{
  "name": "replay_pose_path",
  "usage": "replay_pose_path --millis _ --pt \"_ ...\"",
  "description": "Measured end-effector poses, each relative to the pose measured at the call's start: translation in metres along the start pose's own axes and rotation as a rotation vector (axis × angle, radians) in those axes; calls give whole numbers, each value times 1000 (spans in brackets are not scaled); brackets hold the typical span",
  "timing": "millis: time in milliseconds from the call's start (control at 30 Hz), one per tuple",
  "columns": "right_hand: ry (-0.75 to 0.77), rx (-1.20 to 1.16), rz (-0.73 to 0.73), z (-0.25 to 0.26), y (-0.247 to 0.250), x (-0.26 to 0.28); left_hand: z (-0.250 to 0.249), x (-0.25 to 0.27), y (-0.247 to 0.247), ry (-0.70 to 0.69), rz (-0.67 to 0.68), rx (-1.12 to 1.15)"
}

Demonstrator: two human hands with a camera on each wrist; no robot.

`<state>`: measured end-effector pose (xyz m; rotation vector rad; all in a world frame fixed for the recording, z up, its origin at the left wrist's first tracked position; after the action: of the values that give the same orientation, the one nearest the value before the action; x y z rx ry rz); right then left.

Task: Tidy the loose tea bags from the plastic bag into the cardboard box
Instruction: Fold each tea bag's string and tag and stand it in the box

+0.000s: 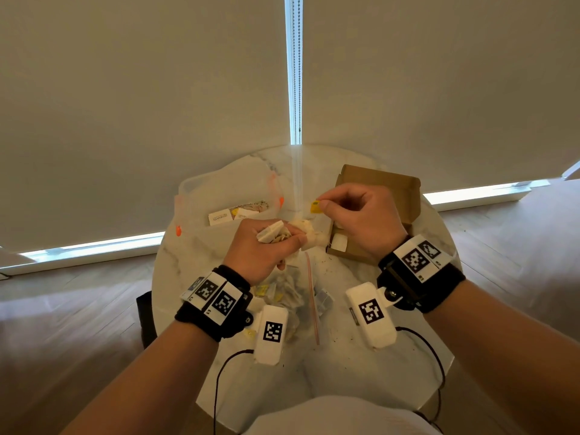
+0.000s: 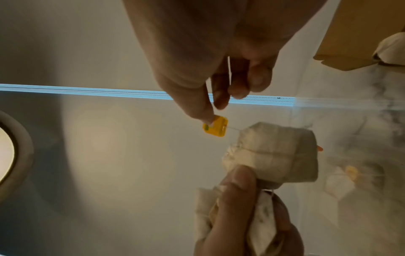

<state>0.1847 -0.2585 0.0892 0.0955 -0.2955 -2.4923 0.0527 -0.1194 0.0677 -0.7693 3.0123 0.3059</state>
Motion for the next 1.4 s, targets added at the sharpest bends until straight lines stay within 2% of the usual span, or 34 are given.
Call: replay_pose_path --millis 200,400,567,833,1033,1100,1133,1233,1333,1400 --pt "-53 -134 125 4 4 16 6 -3 -2 66 -86 -1" --pt "-128 -210 164 -4 -1 27 5 -4 -4 63 -107 36" --pt "-215 -147 157 -15 -7 22 3 -4 -4 37 -90 33" --pt "-178 -77 108 -23 -9 13 3 -7 -6 71 -83 50" --pt "-257 -77 195 -29 7 -13 7 -23 -6 84 -106 38" --pt "-312 38 208 -41 23 -39 10 -30 -3 84 -119 23" --pt "-311 173 238 -51 29 -53 12 -34 -1 80 -120 20" --pt "-254 682 406 -87 33 -89 16 -42 1 91 -127 27" --pt "-342 1034 604 -125 26 -106 20 -48 0 102 -119 17" --pt "-259 1252 738 -145 20 -110 22 -50 -1 100 -108 1"
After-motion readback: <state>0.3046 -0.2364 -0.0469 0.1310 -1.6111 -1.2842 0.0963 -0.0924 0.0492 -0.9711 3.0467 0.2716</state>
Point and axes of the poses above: each hand's wrist, its own x-axis away from the middle knuckle, its own y-axis out of the back of the hand, z = x × y, the point moved 1 cm from there along -x, towards the middle knuckle, and after that the axes turned 7 degrees about -y, right-handed, at the moved point
